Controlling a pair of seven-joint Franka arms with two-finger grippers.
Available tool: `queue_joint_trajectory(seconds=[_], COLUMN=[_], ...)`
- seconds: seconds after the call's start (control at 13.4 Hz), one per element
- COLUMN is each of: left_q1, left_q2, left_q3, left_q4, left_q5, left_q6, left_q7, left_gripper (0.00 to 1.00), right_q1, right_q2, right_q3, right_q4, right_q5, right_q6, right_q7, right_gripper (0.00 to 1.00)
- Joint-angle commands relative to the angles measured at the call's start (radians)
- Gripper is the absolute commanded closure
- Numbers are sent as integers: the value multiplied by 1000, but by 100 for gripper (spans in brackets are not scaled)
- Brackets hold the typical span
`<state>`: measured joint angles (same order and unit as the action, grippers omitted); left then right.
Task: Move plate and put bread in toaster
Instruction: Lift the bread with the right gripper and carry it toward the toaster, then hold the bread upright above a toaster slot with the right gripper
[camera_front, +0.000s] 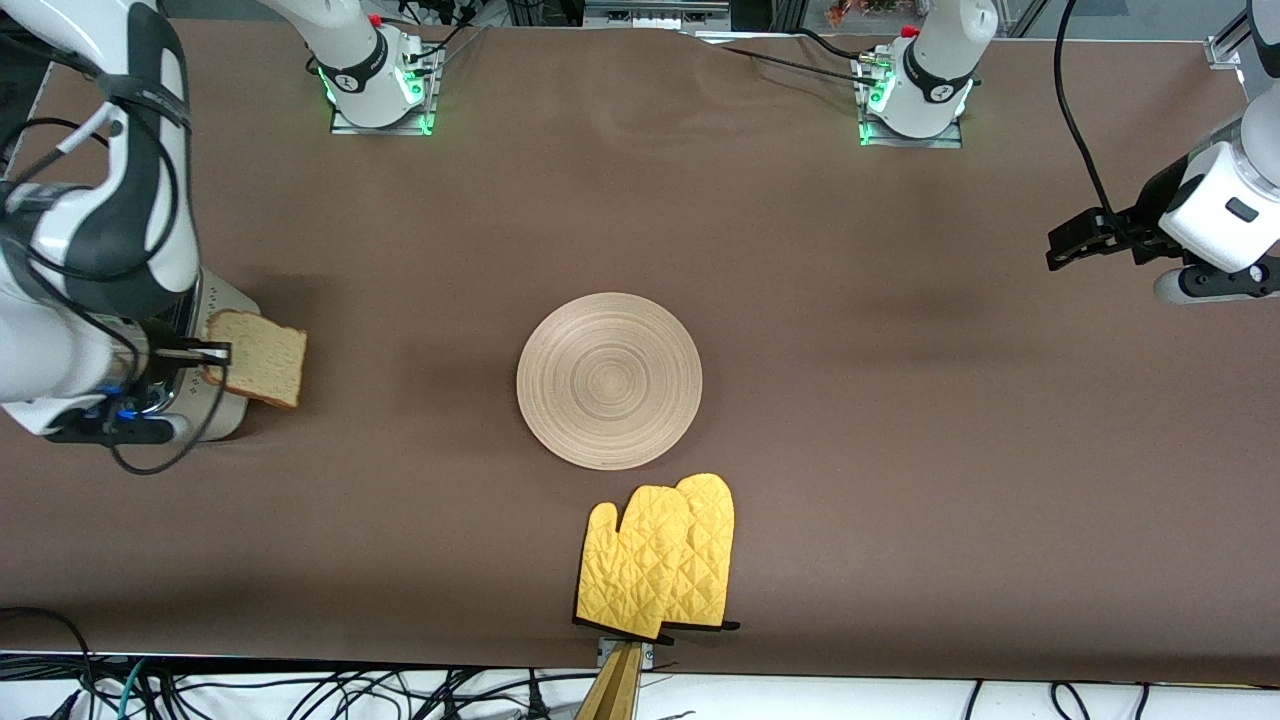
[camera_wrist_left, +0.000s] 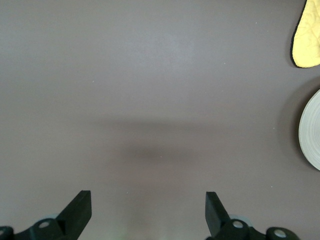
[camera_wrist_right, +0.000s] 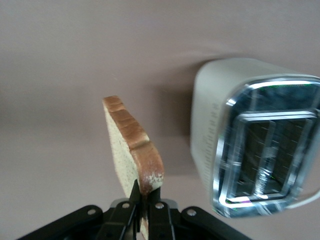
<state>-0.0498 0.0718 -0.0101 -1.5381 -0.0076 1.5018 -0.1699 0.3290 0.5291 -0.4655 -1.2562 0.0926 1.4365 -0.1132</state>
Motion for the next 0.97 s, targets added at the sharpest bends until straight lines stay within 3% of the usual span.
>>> queue_joint_trajectory(seconds=[0.0,0.52,0.89], left_q1=[11,10,11], left_q2=[6,6,6], left_q3=[-4,-4,-4], left_q4=[23,23,21], left_q5=[-22,-23,-23], left_q6=[-14,-14,-14], left_q7=[-3,-5,-5], left_gripper=[0,0,0], right_q1=[4,-5,-59], right_q2=[-37,-21,21], right_q3=[-68,-254,-259], right_q4=[4,3,3], right_q5=[-34,-65,-91], right_q6=[-38,-18,68], right_q7=[-103,-313,-313], right_gripper=[100,100,100])
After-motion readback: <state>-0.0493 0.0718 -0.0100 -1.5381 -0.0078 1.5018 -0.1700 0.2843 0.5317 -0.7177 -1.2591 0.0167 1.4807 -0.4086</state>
